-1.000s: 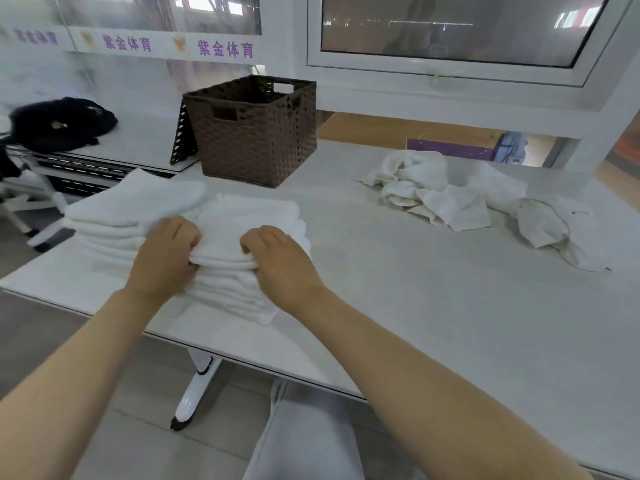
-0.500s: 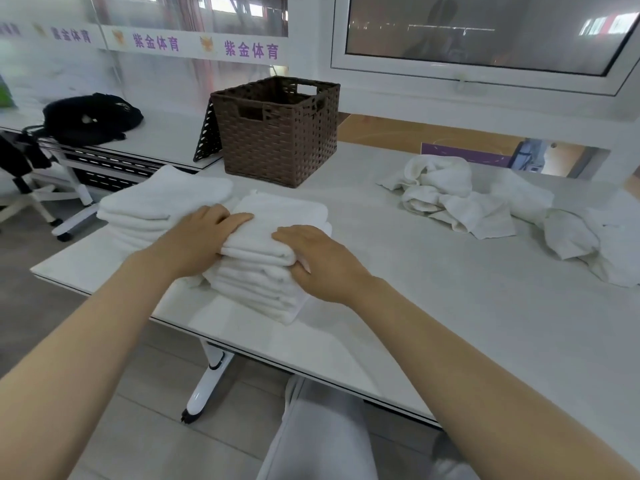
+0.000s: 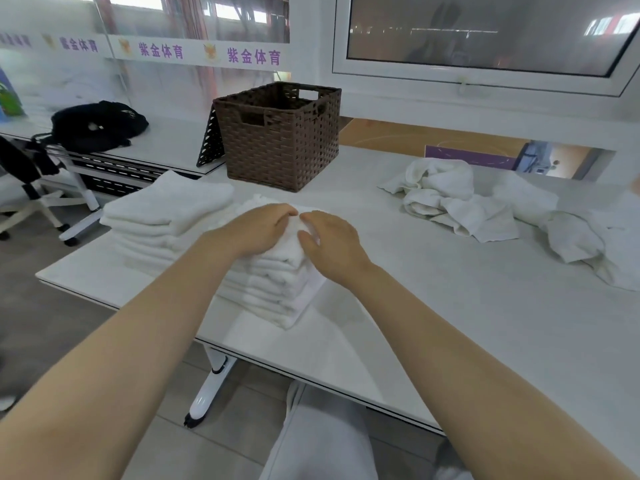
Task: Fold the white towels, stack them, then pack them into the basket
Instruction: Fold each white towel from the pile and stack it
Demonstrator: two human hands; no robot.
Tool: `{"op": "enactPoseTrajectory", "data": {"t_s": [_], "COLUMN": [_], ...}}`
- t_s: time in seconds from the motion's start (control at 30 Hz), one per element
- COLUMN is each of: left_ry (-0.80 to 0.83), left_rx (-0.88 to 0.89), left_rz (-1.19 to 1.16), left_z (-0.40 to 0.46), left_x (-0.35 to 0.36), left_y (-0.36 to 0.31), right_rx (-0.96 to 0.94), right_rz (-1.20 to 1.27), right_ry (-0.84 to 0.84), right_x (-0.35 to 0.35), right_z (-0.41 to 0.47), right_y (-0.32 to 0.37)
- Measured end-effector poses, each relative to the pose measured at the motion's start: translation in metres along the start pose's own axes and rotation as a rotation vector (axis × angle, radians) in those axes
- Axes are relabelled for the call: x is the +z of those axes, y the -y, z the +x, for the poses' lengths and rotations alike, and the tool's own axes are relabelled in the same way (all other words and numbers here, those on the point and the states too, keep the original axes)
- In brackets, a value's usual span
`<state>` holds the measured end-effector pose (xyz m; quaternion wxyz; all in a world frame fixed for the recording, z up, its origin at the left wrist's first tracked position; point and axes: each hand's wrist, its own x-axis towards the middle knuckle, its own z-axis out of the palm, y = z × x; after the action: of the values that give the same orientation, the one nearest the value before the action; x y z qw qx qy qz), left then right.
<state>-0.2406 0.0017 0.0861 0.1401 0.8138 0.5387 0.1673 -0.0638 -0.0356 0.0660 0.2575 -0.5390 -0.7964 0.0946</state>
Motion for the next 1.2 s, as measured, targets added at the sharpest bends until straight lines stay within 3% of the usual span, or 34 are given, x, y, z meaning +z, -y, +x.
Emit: {"op": "enactPoseTrajectory", "data": {"t_s": [0.17,0.43,0.57,0.77,0.87,1.0,1.2], "left_ry": [0.095,0.095,0.096,-0.061,-0.05,0.052,0.155], "left_rx": [-0.153,-0.345,-0.438,-0.088,0.043,0.097,0.054], "left_rz": [0.116,0.223,0.165,0.163,0.098,0.008,-0.04], "left_z": [-0.001,-0.001,0.008,0.018,0.026,0.04,0.049], "left_x": [0.015,0.017,0.001,0.019,0.051,0.11,0.181], "left_y": [0.005,-0.003,-0.019,-0.103,-0.14,-0.167,-0.173], "right_rx": [0.1,0.031,0.09,0.337,0.459,0.45,0.548], "right_rz": [-0.017,0.143,0.274,0.3,0.213,-0.093,-0.153], "right_ry": [0.155,0.199,0.125,0.034,0.019,0.026,-0.035], "right_x": [0.011,0.01,-0.005,-0.019,-0.028,-0.037,-0.053], "right_z": [-0.011,-0.024,-0.046,-0.08,-0.104,-0.141,-0.153], "right_y": [-0.013,-0.029,-0.053,-0.117,-0.148,-0.182,-0.223]}}
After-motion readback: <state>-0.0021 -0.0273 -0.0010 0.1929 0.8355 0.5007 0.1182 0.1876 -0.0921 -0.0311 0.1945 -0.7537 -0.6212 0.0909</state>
